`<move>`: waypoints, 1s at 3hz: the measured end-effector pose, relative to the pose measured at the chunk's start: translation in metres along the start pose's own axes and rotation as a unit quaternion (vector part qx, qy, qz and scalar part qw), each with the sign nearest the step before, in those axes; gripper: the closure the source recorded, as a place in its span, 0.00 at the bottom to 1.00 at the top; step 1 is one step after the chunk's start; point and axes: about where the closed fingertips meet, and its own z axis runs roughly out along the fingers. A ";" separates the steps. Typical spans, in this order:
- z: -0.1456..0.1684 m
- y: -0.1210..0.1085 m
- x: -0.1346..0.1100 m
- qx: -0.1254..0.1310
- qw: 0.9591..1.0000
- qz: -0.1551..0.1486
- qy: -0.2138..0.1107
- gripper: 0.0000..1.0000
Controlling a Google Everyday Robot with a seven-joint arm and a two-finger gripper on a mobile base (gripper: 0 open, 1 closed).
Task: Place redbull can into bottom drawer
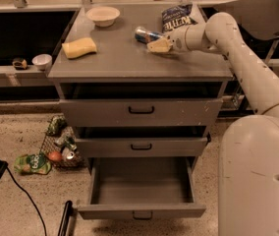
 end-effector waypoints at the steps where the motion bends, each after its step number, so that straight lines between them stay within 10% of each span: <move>1: 0.000 0.000 0.000 0.000 1.000 0.000 0.000 0.65; 3: -0.030 0.029 -0.042 -0.005 0.998 -0.043 -0.044 1.00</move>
Offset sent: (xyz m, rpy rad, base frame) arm -0.0358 0.0087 0.0491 -0.0002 -0.1020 0.0365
